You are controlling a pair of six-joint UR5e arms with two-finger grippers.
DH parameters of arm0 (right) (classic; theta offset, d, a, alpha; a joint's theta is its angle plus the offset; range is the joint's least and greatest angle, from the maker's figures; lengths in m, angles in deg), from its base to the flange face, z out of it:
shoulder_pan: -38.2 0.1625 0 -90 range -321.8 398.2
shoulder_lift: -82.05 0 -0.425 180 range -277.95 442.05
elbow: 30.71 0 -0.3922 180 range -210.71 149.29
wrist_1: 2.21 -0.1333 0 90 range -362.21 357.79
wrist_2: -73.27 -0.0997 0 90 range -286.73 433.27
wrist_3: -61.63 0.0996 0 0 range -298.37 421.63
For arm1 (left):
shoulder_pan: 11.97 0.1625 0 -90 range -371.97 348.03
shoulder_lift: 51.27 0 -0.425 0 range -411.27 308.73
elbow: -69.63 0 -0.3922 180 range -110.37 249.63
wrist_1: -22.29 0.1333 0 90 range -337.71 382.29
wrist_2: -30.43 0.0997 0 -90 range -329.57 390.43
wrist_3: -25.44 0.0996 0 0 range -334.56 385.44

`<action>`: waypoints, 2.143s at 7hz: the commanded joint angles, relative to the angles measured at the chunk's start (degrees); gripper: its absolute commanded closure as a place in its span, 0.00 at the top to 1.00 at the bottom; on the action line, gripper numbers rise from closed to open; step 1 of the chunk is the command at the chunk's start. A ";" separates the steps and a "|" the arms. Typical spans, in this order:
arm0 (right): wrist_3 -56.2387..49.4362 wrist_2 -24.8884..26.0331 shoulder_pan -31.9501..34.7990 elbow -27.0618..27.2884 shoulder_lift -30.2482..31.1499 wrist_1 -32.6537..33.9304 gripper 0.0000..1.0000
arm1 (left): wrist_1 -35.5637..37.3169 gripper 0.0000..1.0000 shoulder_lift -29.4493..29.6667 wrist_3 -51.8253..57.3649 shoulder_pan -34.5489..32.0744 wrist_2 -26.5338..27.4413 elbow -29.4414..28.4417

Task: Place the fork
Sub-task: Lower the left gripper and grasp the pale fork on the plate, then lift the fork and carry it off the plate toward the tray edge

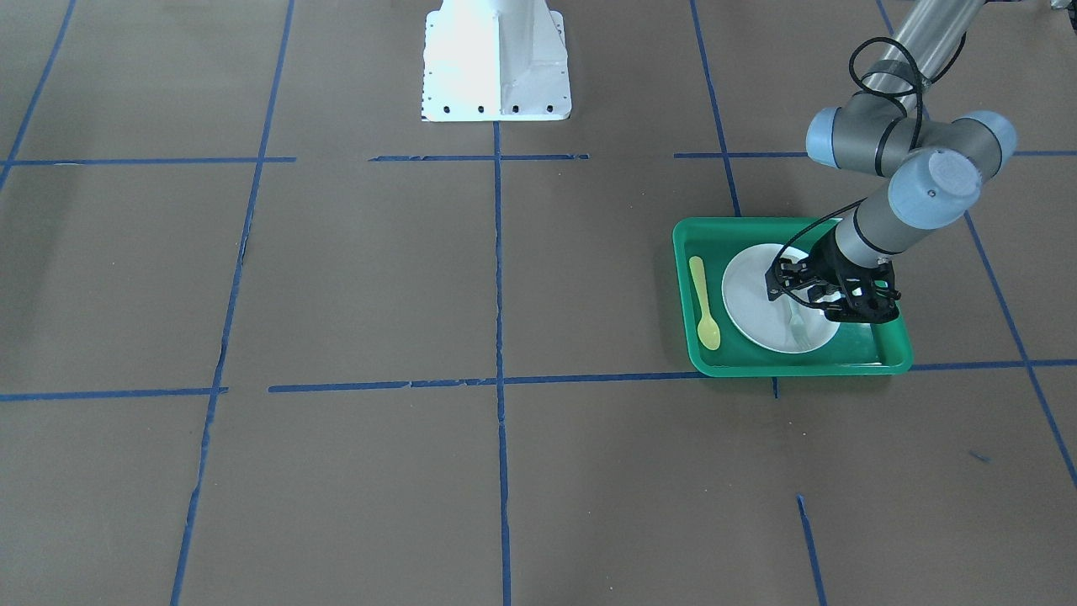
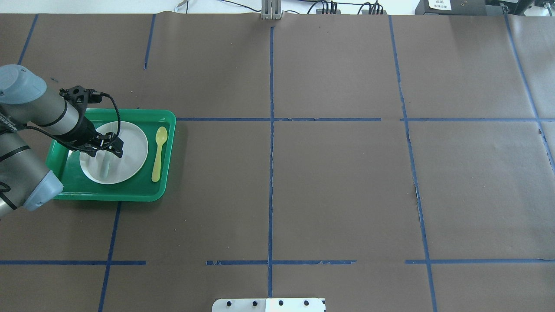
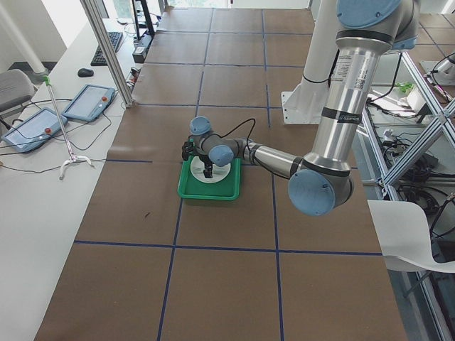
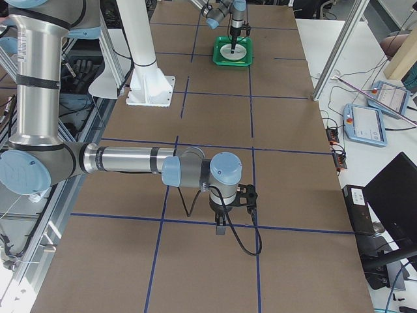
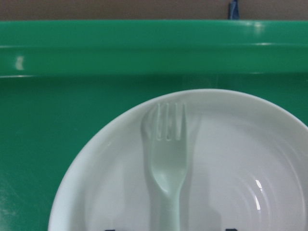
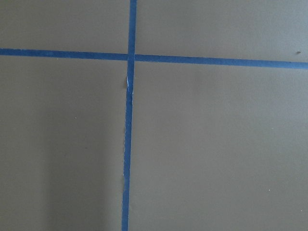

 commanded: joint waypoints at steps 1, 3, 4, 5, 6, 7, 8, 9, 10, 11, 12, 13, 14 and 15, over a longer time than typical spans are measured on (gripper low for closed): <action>0.00 0.00 0.00 0.00 0.00 0.00 1.00 | 0.00 0.00 -0.09 -0.08 0.03 0.06 0.20; 0.00 0.00 0.00 0.00 0.00 0.00 1.00 | 0.00 0.00 -0.61 -0.08 -0.50 -0.46 2.38; 0.00 0.00 0.00 0.00 0.00 0.00 1.00 | 0.78 0.00 -1.14 -0.08 -1.72 -0.55 5.27; 0.00 0.00 0.00 0.00 0.00 0.00 1.00 | 0.62 0.00 -3.40 0.62 -4.17 -0.73 6.52; 0.09 0.00 0.00 0.00 0.00 0.00 1.00 | 0.09 0.00 -7.17 0.80 -4.80 -0.64 8.01; 0.00 0.00 0.00 0.00 0.00 0.00 1.00 | 0.00 0.00 -9.30 4.63 -6.02 -0.64 7.85; 0.00 0.00 0.00 0.00 0.00 0.00 1.00 | 0.00 0.00 -9.93 7.54 -7.34 -0.64 6.80; 0.00 0.00 0.00 0.00 0.00 0.00 1.00 | 0.00 0.00 -8.97 5.57 -7.09 -0.56 4.88; 0.09 0.00 0.00 0.00 0.00 0.00 1.00 | 0.00 0.00 -8.01 1.72 -6.83 -0.55 4.16; 0.00 0.00 0.00 0.00 0.00 0.00 1.00 | 0.00 0.00 -6.34 0.64 -6.83 -0.64 2.50; 0.00 0.00 0.09 0.00 0.00 0.00 1.00 | -0.09 0.00 -5.55 0.62 -6.74 -0.64 1.35; 0.00 0.00 0.00 0.00 0.00 0.00 1.00 | -0.26 0.00 -5.54 0.97 -6.74 -0.56 0.73; 0.00 0.00 0.00 0.00 0.00 0.00 1.00 | -3.13 0.00 -5.62 0.71 -6.74 -0.55 -1.27; 0.00 0.00 0.00 0.00 0.00 0.00 1.00 | -5.08 0.00 -5.71 0.19 -6.74 -0.55 -2.25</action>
